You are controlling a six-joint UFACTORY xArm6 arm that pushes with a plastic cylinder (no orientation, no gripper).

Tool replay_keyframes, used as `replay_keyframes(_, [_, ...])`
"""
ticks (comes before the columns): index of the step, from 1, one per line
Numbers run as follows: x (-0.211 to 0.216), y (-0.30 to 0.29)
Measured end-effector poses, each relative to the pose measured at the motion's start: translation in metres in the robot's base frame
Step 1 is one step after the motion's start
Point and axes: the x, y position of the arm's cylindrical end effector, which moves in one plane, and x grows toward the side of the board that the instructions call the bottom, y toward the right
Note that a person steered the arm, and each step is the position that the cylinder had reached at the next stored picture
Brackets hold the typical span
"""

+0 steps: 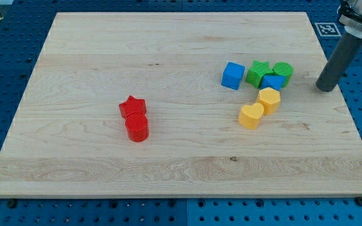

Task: Separate the green circle from the group blocks

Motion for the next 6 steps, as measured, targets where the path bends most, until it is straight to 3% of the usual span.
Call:
replay_keyframes(4, [-0.004,-0.070])
replay_keyframes(6, [-0.061,-0.089])
